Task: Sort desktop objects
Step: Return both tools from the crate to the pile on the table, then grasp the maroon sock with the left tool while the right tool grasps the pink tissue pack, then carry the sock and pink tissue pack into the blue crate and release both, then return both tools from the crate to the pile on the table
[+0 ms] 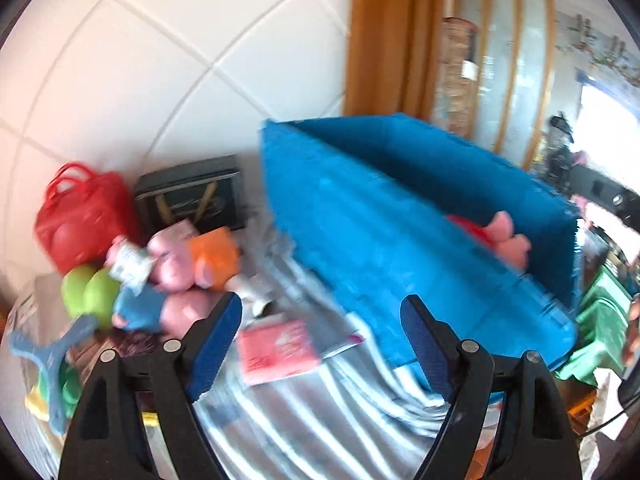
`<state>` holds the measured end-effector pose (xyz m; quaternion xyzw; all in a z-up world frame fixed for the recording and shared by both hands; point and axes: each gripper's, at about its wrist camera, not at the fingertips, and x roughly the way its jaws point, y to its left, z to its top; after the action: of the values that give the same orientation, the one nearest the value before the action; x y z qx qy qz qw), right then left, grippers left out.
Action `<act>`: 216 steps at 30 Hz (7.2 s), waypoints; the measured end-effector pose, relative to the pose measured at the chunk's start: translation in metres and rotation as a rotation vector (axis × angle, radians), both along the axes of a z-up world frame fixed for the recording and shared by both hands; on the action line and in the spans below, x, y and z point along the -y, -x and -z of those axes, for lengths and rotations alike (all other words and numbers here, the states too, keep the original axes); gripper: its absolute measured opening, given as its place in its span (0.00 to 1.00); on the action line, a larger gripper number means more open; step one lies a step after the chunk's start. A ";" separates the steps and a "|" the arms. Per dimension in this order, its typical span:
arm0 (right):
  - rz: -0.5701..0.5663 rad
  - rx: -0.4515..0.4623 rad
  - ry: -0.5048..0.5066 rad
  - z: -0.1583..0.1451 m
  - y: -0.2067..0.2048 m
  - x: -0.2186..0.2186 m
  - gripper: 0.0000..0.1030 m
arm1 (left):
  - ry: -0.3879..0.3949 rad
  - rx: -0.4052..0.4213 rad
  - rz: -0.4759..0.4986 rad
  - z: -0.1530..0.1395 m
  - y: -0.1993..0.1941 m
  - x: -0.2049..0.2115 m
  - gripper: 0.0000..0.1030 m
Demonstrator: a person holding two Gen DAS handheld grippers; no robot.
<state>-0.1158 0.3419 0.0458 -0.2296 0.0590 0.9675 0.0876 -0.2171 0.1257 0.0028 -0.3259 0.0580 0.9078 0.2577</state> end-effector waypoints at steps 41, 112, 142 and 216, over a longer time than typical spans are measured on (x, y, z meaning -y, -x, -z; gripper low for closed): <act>-0.219 0.671 0.082 0.299 0.214 0.129 1.00 | 0.224 0.419 -0.446 0.255 0.189 0.177 0.79; -0.069 -0.024 -0.122 0.002 0.016 0.111 0.88 | 0.004 -0.240 -0.159 -0.010 -0.021 0.086 0.19; 0.043 0.157 -0.204 0.028 0.096 -0.190 0.88 | 0.161 -0.080 0.035 -0.039 0.041 -0.281 0.19; -0.365 -0.005 -0.064 0.058 0.102 0.142 1.00 | 0.080 0.078 -0.539 0.118 0.062 0.145 0.70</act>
<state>-0.2179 0.2000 -0.0124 -0.2311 -0.0143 0.9694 -0.0821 -0.2796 -0.0196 -0.1154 -0.3740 -0.0048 0.9274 -0.0042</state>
